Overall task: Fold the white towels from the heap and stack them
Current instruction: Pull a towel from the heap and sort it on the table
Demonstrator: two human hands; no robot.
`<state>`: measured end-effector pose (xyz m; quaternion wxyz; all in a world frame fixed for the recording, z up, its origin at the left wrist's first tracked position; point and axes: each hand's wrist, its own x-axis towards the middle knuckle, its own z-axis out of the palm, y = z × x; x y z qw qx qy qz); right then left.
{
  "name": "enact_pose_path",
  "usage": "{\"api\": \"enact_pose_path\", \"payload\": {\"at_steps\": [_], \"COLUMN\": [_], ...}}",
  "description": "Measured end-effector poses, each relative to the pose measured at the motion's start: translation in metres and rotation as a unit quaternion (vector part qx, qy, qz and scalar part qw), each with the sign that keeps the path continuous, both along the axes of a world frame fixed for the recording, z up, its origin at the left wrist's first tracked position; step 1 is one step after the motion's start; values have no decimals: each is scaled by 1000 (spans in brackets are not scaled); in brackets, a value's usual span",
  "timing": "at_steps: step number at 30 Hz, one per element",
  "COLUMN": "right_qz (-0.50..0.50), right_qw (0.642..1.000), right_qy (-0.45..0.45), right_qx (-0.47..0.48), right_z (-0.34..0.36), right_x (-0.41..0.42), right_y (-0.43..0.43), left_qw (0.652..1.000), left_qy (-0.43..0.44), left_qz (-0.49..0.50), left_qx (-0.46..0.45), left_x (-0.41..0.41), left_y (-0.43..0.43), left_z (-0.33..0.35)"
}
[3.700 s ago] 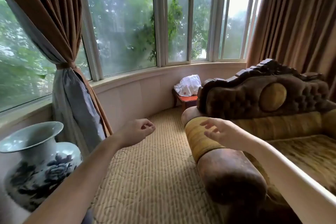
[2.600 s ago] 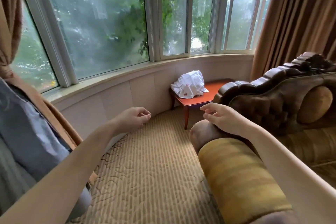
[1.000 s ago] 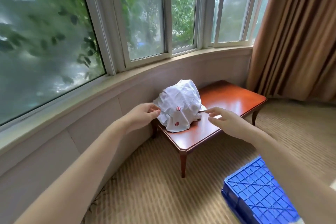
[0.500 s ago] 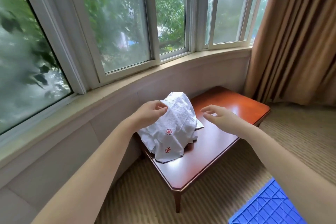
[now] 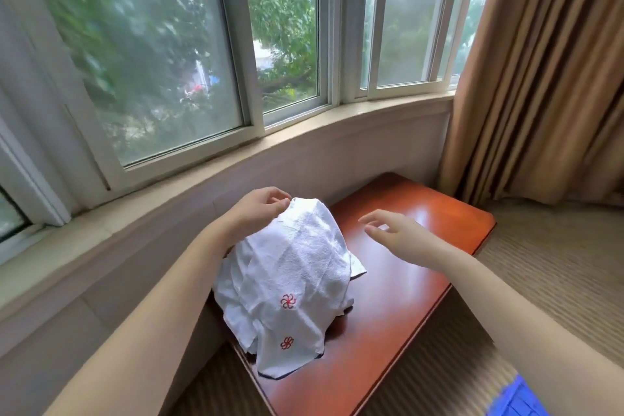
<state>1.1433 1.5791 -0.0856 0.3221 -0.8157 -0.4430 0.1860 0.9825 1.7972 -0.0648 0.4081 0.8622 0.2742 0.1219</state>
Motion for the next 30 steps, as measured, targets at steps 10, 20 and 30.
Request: {"api": "enact_pose_path", "payload": {"at_steps": [10, 20, 30], "right_qz": [8, 41, 182], "right_qw": [998, 998, 982], "right_qy": [-54, -14, -53], "right_qx": [-15, -39, -11], "right_z": [16, -22, -27], "right_x": [126, 250, 444], "right_y": [96, 130, 213], "left_qw": [999, 997, 971], "left_qy": [10, 55, 9], "left_qz": [13, 24, 225], "left_qx": [-46, -46, -81], "left_x": [134, 238, 368], "left_y": [95, 126, 134], "left_z": [-21, -52, -69]}}
